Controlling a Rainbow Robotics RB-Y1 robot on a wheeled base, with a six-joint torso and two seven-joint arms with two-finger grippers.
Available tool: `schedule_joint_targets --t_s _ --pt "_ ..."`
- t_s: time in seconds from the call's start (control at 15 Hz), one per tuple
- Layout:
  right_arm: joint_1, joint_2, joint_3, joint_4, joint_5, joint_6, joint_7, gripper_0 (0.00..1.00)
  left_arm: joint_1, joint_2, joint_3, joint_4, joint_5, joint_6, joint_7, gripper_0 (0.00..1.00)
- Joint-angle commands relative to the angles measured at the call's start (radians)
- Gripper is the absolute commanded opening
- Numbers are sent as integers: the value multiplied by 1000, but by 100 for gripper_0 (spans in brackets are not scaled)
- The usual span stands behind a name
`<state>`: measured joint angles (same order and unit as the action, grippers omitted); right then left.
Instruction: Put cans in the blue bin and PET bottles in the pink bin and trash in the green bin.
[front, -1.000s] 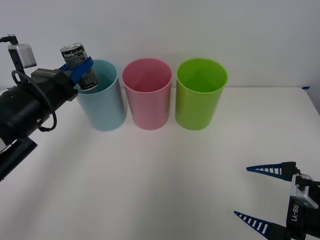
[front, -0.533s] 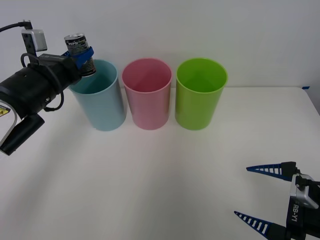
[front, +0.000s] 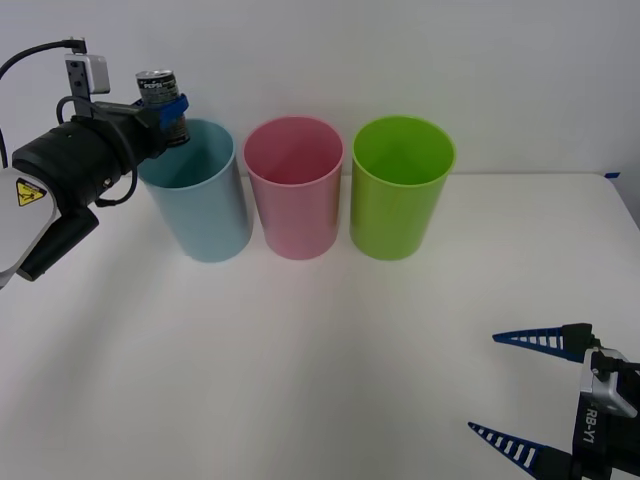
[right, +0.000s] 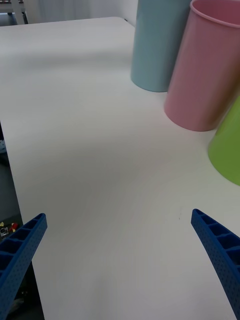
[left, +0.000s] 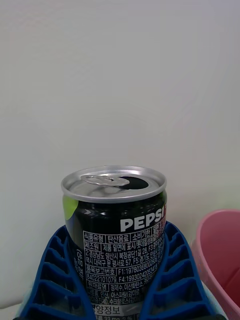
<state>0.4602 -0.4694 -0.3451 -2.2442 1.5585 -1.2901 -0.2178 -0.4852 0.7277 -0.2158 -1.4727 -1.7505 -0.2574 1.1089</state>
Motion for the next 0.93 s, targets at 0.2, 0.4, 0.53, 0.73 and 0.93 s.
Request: schedule_joint_targets --t_s 0.2,0.4,0.53,0.73,0.93 --pt "0 0 0 0 0 0 0 100 -1 1 -7 5 -7 -19 3 0" --pt "0 0 0 0 0 0 0 100 -1 -1 -7 11 -12 -19 8 0" --pt "0 0 0 0 0 0 0 100 -1 1 -7 11 -12 -19 19 1" --pt "0 0 0 0 0 0 0 100 -1 1 -7 9 -12 -19 32 26" --pt "0 0 0 0 0 0 0 100 -1 1 -7 9 -12 -19 43 48"
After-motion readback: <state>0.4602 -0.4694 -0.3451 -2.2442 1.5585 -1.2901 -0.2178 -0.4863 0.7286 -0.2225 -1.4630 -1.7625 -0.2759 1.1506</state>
